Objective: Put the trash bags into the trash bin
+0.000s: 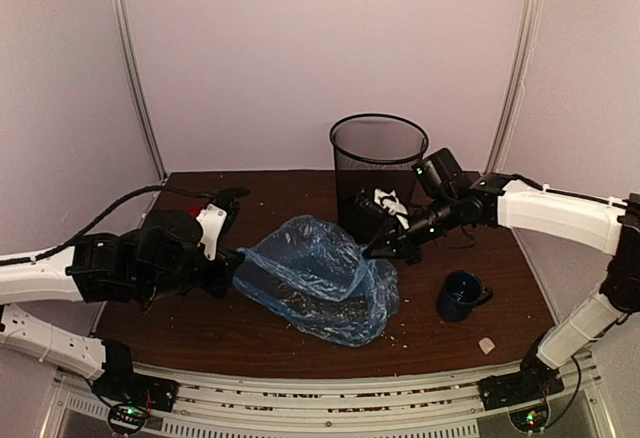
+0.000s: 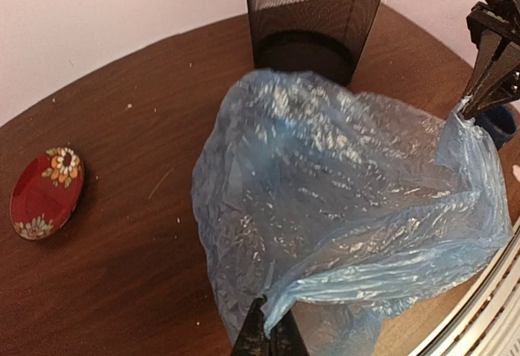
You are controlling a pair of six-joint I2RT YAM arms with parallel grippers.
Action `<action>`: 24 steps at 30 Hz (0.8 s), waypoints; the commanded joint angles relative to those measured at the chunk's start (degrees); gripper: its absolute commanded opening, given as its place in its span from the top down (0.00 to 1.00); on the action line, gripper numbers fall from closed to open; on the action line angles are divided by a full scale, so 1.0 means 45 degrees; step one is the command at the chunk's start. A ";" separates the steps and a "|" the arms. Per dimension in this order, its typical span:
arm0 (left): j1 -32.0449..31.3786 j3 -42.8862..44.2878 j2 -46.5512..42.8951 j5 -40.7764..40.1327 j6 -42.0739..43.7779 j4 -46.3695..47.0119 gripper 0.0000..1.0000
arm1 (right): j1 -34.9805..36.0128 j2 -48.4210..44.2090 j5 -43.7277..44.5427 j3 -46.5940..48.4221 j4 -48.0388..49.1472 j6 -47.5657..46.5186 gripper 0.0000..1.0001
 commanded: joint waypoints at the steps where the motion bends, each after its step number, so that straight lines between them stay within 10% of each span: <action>1: 0.0021 -0.0634 0.0342 0.0494 -0.1611 -0.0592 1.00 | -0.0009 0.1107 -0.0258 -0.0162 0.0378 0.0265 0.99; 5: -0.0008 -0.2279 0.0106 0.1419 -0.3472 0.0902 1.00 | -0.0024 0.1246 0.0701 -0.0065 -0.0001 0.0076 0.97; 15: -0.0893 -0.5857 -0.1298 -0.0638 -0.6832 0.3860 1.00 | -0.0441 -0.2396 0.1419 -0.3145 -0.0001 -0.0756 0.30; 24: -0.2140 -0.5491 -0.0747 -0.2829 -0.8853 0.2762 1.00 | 0.0513 -0.4245 0.1538 -0.5303 -0.1278 -0.2359 0.33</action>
